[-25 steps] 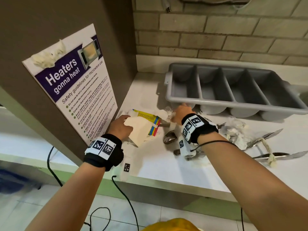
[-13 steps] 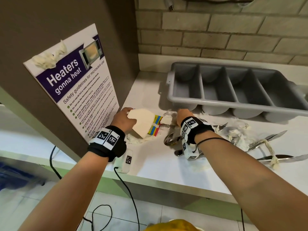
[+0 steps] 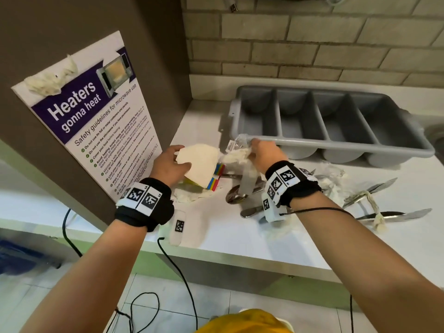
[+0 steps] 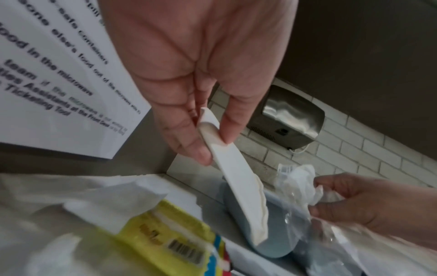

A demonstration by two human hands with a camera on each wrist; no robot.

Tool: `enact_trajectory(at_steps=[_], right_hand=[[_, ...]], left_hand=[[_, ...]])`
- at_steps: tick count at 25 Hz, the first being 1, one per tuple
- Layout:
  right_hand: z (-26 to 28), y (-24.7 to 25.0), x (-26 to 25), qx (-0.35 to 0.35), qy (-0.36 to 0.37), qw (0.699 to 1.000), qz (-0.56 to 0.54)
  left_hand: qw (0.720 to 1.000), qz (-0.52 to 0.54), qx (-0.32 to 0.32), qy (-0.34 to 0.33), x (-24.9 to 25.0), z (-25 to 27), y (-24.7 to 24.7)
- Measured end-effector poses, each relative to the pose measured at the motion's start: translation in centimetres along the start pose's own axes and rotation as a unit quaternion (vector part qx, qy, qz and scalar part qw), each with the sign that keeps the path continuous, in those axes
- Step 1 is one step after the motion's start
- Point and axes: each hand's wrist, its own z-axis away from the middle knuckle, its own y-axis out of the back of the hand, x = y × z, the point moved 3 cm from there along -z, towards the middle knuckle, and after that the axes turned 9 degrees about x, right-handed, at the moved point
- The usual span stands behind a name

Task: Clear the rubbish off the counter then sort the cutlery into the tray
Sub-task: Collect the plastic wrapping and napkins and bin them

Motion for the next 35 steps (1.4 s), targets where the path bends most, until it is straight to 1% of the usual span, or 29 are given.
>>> enact_trajectory(at_steps=[4, 7, 9, 11, 14, 17, 18, 20, 23, 25, 26, 29, 31, 33, 35], right_hand=[[3.3, 6.0, 1.0, 0.100, 0.018, 0.990, -0.093], [7.0, 9.4, 3.5, 0.153, 0.012, 0.977, -0.145], [9.8, 10.8, 5.5, 0.182, 0.011, 0.965, -0.188], [13.1, 11.4, 7.5, 0.184, 0.016, 0.953, -0.241], [17.8, 10.9, 10.3, 0.161, 0.022, 0.939, -0.304], [23.0, 8.4, 13.8, 0.149, 0.002, 0.927, -0.345], [24.6, 7.2, 14.9, 0.138, -0.007, 0.925, -0.355], [27.8, 4.2, 16.8, 0.099, -0.025, 0.930, -0.353], [31.4, -1.9, 19.5, 0.023, -0.071, 0.956, -0.283], [33.4, -7.3, 21.5, -0.035, -0.131, 0.959, -0.250], [34.0, -10.3, 22.4, -0.055, -0.148, 0.958, -0.241], [35.4, -19.4, 25.4, -0.099, -0.145, 0.962, -0.209], [36.1, -26.4, 28.1, -0.147, -0.152, 0.962, -0.175], [36.8, -32.8, 30.6, -0.191, -0.159, 0.958, -0.143], [37.3, -38.4, 32.8, -0.210, -0.157, 0.957, -0.123]], left_hand=[[0.999, 0.038, 0.019, -0.022, 3.5, 2.7, -0.5], [0.995, 0.079, 0.042, -0.052, 6.5, 7.0, -2.1], [0.992, 0.094, 0.045, -0.066, 7.8, 10.3, -3.7], [0.989, 0.129, 0.037, -0.058, 7.9, 13.9, -5.4], [0.979, 0.191, 0.029, -0.065, 6.1, 19.3, -7.7], [0.984, 0.172, 0.014, -0.046, 1.9, 25.1, -10.1], [0.986, 0.160, 0.013, -0.037, 0.1, 26.7, -10.7], [0.992, 0.123, -0.003, -0.018, -3.5, 29.8, -12.0], [0.997, 0.055, -0.051, 0.034, -9.6, 32.4, -14.7], [0.993, 0.008, -0.084, 0.079, -14.5, 33.3, -17.2], [0.991, -0.010, -0.093, 0.093, -17.0, 33.4, -18.6], [0.980, -0.079, -0.131, 0.124, -24.7, 33.1, -23.2], [0.972, -0.117, -0.158, 0.131, -29.9, 32.7, -26.7], [0.964, -0.147, -0.175, 0.138, -34.9, 32.2, -30.1], [0.957, -0.176, -0.181, 0.142, -39.5, 31.7, -33.4]])
